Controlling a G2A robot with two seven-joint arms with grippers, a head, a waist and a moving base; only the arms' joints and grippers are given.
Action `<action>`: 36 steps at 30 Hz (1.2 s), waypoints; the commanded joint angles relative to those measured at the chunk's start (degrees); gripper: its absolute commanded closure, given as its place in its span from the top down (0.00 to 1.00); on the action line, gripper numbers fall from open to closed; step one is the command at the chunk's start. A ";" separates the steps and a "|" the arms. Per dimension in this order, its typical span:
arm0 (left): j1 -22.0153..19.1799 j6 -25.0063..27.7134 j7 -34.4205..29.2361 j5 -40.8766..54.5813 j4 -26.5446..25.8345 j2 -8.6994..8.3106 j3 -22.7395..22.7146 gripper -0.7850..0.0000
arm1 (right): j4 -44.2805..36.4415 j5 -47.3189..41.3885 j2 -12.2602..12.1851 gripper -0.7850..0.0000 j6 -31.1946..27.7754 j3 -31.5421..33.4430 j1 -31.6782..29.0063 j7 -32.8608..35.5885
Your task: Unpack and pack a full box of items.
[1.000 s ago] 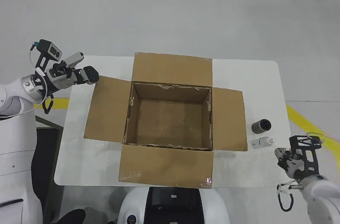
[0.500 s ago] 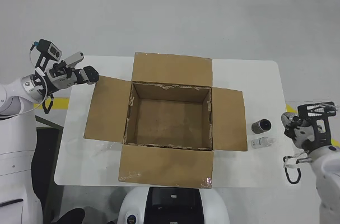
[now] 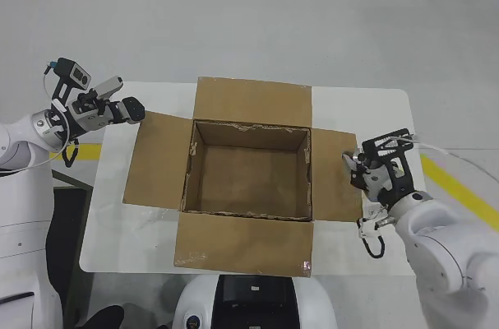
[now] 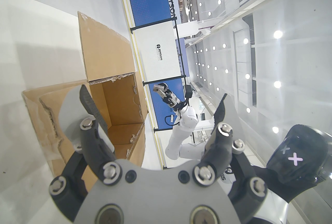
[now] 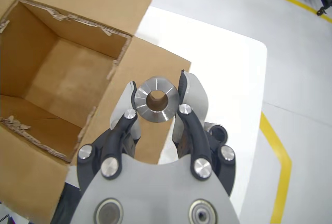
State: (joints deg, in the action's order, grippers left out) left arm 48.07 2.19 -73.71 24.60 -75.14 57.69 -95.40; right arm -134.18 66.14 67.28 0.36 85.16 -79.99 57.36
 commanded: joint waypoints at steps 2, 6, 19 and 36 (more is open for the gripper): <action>0.00 0.00 0.00 0.00 0.00 0.00 0.00 1.00 | 2.28 -0.58 0.32 0.00 0.63 -4.47 2.45 -0.72; 0.00 0.00 0.00 0.00 0.00 0.00 0.00 1.00 | 5.90 -1.96 0.90 0.00 1.21 -10.17 6.59 -0.81; 0.00 0.00 0.00 0.00 0.00 0.00 0.00 1.00 | 15.58 -4.94 3.07 0.00 3.46 -23.00 18.28 1.18; 0.00 0.00 0.00 0.00 0.00 0.00 0.00 1.00 | 34.05 -12.21 6.92 0.00 0.93 -34.95 33.32 0.68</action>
State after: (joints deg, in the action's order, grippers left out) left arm 48.07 2.19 -73.71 24.60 -75.14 57.69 -95.40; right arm -101.47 54.37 73.96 1.33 50.84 -47.27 58.40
